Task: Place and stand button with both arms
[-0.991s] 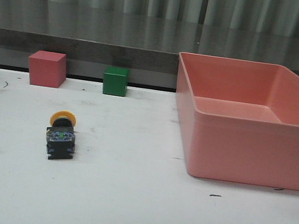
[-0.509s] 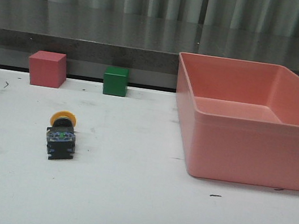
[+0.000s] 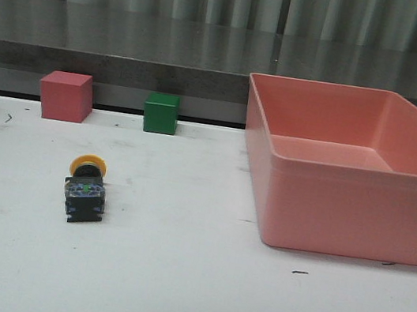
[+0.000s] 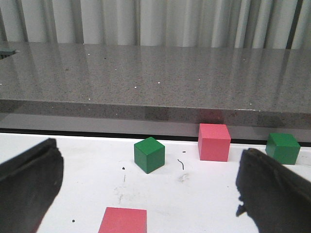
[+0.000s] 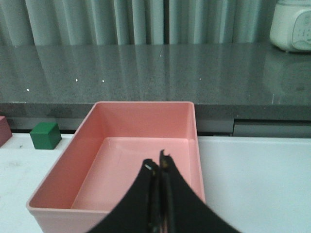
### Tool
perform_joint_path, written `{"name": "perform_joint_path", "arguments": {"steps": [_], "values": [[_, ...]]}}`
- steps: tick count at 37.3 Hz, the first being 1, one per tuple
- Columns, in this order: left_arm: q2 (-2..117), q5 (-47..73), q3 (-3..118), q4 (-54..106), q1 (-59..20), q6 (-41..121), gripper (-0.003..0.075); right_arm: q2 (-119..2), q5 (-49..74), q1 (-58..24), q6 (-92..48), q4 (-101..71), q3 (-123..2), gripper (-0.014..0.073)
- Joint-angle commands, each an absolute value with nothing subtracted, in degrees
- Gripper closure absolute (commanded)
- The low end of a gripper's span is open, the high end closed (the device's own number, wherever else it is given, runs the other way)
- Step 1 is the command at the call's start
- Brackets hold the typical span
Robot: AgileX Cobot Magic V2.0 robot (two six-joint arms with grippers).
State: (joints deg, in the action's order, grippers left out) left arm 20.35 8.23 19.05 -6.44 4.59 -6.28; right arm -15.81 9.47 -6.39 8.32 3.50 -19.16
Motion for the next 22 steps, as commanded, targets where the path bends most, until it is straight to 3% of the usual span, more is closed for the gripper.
{"name": "perform_joint_path", "arguments": {"steps": [1,22], "values": [[21.19,3.37,21.11,-5.95,4.73,-6.44,0.003,-14.99,3.93,-6.03,7.6,4.19,-20.68,0.0664],[21.75,2.65,21.68,0.0,3.61,-6.44,0.003,-14.93,3.93,-6.03,7.6,4.19,-20.68,0.0664]]}}
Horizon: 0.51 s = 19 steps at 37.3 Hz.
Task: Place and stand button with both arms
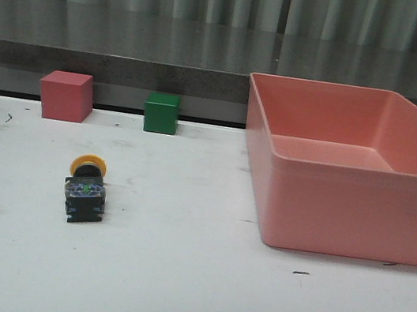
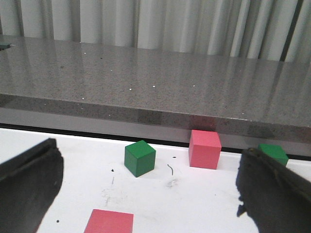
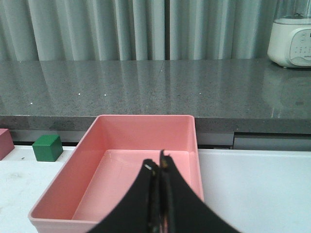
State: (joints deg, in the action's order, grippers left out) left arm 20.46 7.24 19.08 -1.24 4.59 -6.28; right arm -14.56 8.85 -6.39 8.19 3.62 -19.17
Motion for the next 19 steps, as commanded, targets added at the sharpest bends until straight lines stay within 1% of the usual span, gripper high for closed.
{"name": "perform_joint_path", "arguments": {"steps": [1,8,16,19], "values": [[22.35,3.33,22.0,0.0,3.17,-6.44,0.003,-14.93,3.93,-6.03,7.6,4.19,-20.68,0.0664],[30.25,8.24,27.1,0.0,-3.91,-6.44,0.003,-14.93,3.93,-6.03,7.6,4.19,-20.68,0.0664],[44.03,8.78,33.41,0.0,-14.24,-6.44,0.003,-14.93,3.93,-6.03,7.6,4.19,-20.68,0.0664],[50.35,11.17,36.55,0.0,-17.59,-6.44,0.003,-14.93,3.93,-6.03,7.6,4.19,-20.68,0.0664]]}}
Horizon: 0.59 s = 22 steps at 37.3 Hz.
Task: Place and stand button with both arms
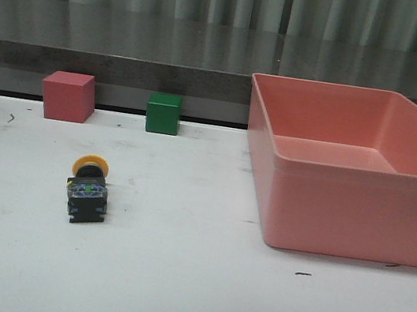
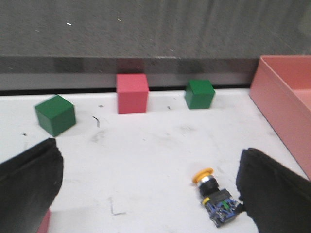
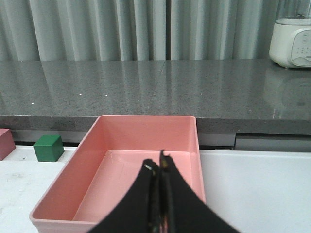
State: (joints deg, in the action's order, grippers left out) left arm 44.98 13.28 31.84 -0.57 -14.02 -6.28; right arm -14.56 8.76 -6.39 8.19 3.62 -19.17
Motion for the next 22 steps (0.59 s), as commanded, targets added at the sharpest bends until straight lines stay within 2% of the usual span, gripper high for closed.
{"name": "perform_joint_path", "arguments": {"steps": [1,9,22], "values": [[52.03,12.07,37.85,0.0,-18.65,-6.44,0.003,-14.93,3.93,-6.03,7.6,4.19,-20.68,0.0664],[68.52,24.0,49.15,1.53,-23.2,-6.44,0.003,-14.93,3.93,-6.03,7.6,4.19,-20.68,0.0664],[87.92,38.3,64.78,9.42,-23.47,-6.44,0.003,-14.93,3.93,-6.03,7.6,4.19,-20.68,0.0664]]}}
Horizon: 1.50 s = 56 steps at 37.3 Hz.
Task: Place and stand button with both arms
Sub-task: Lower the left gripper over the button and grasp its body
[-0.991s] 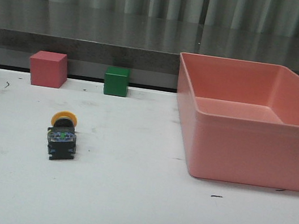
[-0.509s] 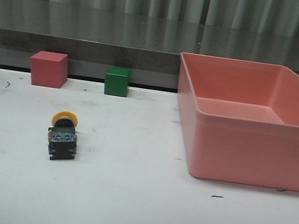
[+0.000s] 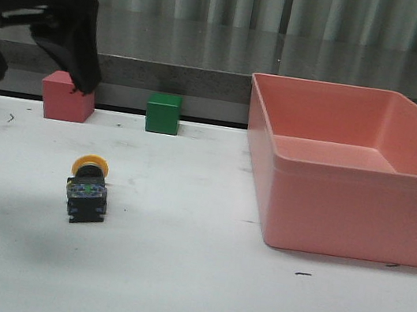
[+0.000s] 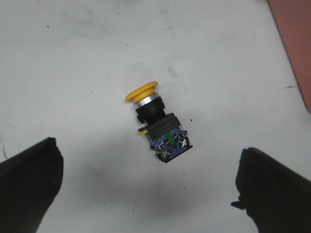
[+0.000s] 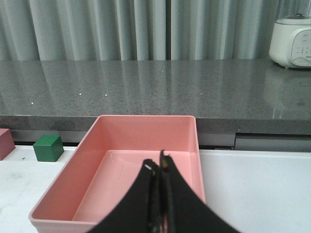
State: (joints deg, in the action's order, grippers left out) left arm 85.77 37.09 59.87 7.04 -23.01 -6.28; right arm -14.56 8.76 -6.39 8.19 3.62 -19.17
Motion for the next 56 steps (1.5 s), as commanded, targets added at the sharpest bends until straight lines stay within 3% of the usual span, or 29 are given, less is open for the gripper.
{"name": "perform_joint_path", "arguments": {"steps": [1,23,37,41,50,56], "values": [[89.01,39.1,66.04,9.9,-23.47,-6.44,0.003,-14.93,3.93,-6.03,7.6,4.19,-20.68,0.0664],[113.94,66.67,89.18,11.16,-23.47,-14.91,0.003,-14.93,3.93,-6.03,7.6,4.19,-20.68,0.0664],[119.13,68.58,93.71,11.16,-23.37,-14.91,0.0033,-14.93,3.93,-6.03,7.6,4.19,-20.68,0.0664],[119.13,68.99,93.71,11.16,-23.37,-14.91,0.0096,-14.93,3.93,-6.03,7.6,4.19,-20.68,0.0664],[119.13,69.55,93.71,11.16,-23.37,-14.91,0.0397,-14.93,3.93,-6.03,7.6,4.19,-20.68,0.0664],[119.13,70.62,93.71,11.16,-23.37,-14.91,0.0521,-14.93,3.93,-6.03,7.6,4.19,-20.68,0.0664]]}}
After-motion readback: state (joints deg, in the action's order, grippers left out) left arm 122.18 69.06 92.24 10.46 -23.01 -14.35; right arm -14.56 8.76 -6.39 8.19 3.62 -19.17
